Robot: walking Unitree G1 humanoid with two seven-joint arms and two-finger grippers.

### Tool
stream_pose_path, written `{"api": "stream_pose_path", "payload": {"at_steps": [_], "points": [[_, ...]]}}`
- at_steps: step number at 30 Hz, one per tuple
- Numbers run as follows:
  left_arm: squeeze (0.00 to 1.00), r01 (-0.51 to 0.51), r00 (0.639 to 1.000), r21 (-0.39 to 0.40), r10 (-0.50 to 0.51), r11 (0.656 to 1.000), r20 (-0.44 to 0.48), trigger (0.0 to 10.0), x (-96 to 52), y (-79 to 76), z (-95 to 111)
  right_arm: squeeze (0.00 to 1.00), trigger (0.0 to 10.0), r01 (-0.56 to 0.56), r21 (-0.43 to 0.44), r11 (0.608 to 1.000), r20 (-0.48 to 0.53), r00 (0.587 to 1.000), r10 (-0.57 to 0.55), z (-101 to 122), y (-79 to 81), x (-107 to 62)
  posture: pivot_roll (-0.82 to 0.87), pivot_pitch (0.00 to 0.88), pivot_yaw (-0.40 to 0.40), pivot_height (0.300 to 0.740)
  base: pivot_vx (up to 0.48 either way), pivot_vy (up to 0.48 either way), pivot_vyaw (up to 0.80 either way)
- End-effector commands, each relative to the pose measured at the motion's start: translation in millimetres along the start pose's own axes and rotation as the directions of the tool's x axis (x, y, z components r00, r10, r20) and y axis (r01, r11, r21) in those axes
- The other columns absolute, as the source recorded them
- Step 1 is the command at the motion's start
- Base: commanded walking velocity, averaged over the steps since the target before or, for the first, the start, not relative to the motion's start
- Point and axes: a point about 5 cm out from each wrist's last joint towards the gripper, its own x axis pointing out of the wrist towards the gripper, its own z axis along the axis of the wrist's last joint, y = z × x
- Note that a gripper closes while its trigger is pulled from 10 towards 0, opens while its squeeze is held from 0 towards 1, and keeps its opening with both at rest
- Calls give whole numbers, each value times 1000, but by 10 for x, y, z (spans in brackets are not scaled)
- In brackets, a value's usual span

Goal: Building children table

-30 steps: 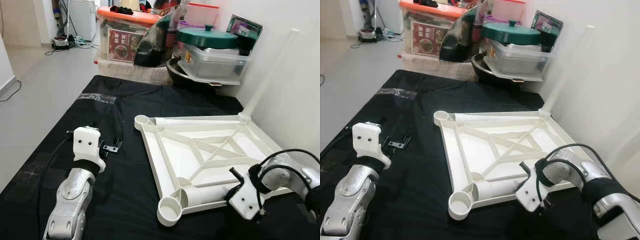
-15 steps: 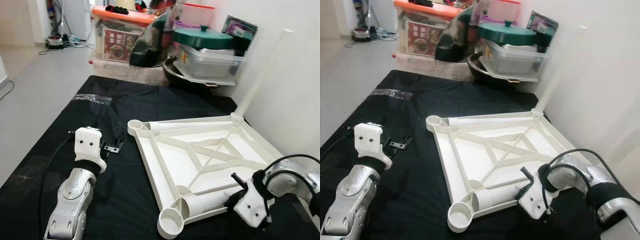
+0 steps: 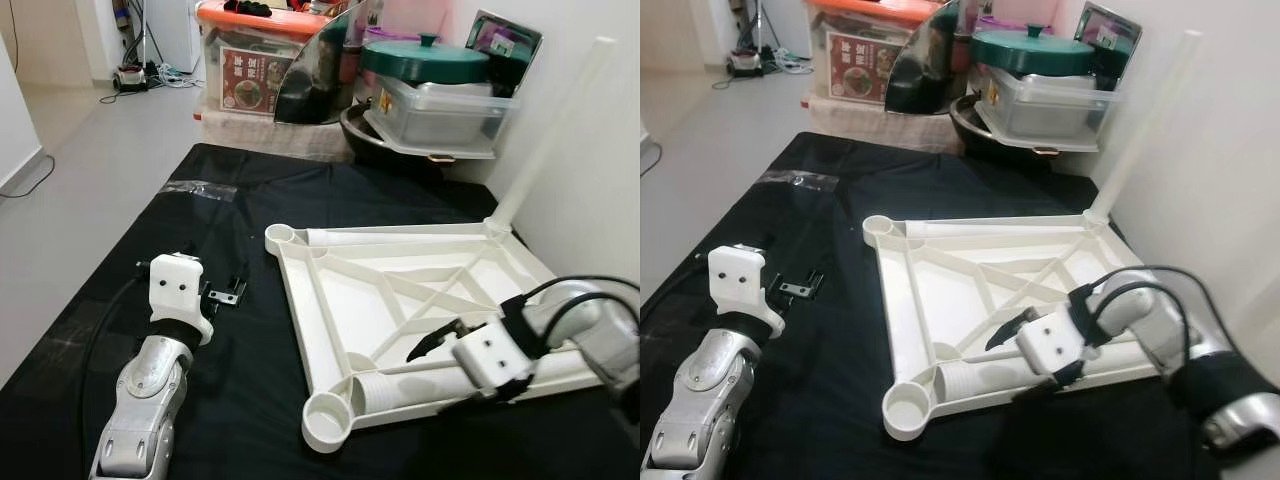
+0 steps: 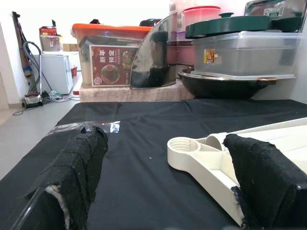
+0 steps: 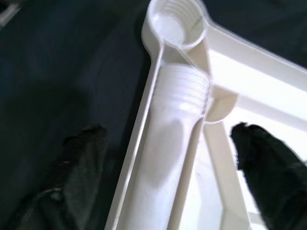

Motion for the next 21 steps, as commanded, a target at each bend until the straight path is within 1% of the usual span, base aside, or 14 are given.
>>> {"api": "stream_pose_path", "payload": {"at_steps": [1, 3, 5, 6, 8, 10, 11, 12, 13, 14, 15, 16, 17, 21], "points": [[0, 15, 1000, 2, -15, 1000, -8, 10000, -7, -29, -30, 1000, 10000, 39, 7, 999, 42, 998, -40, 80, -72, -96, 57, 0, -145, 740, 0, 0, 0], [0, 15, 1000, 2, -15, 1000, -8, 10000, -7, -29, -30, 1000, 10000, 39, 7, 999, 42, 998, -40, 80, -72, -96, 57, 0, -145, 740, 0, 0, 0], [0, 10, 1000, 4, -10, 1000, -3, 10000, 5, -22, -24, 1000, 10000, 218, 66, 974, 143, 964, -226, 186, -348, -102, 65, 0, -152, 740, 0, 0, 0], [0, 10, 1000, 4, -10, 1000, -3, 10000, 5, -22, -24, 1000, 10000, 218, 66, 974, 143, 964, -226, 186, -348, -102, 65, 0, -152, 740, 0, 0, 0], [0, -60, 998, 11, 60, 998, 18, 10000, 1, 97, 14, 1000, 10000, 483, 223, 847, 191, 830, -524, 240, -757, 28, 73, 0, -157, 740, 0, 0, 0], [0, -60, 998, 11, 60, 998, 18, 10000, 1, 97, 14, 1000, 10000, 483, 223, 847, 191, 830, -524, 240, -757, 28, 73, 0, -157, 740, 0, 0, 0], [0, -127, 992, 25, 127, 992, 22, 10000, -10, 209, 26, 765, 10000, 568, 359, 740, 155, 746, -648, 216, -928, 145, 85, 0, -163, 740, 0, 0, 0], [0, -127, 992, 25, 127, 992, 22, 10000, -10, 209, 26, 765, 10000, 568, 359, 740, 155, 746, -648, 216, -928, 145, 85, 0, -163, 740, 0, 0, 0], [0, -203, 979, 39, 202, 978, 21, 10000, -43, 352, 28, 514, 10000, 613, 521, 594, 76, 660, -747, 183, -1065, 352, 94, 0, -163, 740, 0, 0, 0], [0, -252, 968, 51, 252, 966, 19, 10000, -73, 450, 27, 400, 10000, 614, 630, 476, -11, 620, -785, 160, -1135, 545, 94, 0, -163, 740, 0, 0, 0], [0, -252, 968, 51, 252, 966, 19, 10000, -73, 450, 27, 400, 10000, 614, 630, 476, -11, 620, -785, 160, -1135, 545, 94, 0, -163, 740, 0, 0, 0], [0, -287, 958, 63, 287, 956, 11, 10000, -100, 516, 18, 161, 10000, 604, 700, 381, -80, 596, -799, 176, -1176, 774, 98, 0, -165, 740, 0, 0, 0], [0, -305, 952, 74, 306, 949, 4, 10000, -116, 544, 8, 133, 10000, 576, 746, 334, -110, 601, -792, 229, -1188, 993, 106, 0, -162, 740, 0, 0, 0], [0, -324, 946, 83, 325, 942, 1, 10000, -126, 550, 3, 82, 10000, 533, 802, 271, -152, 620, -769, 310, -1192, 1282, 113, 0, -169, 740, 0, 0, 0]]}}
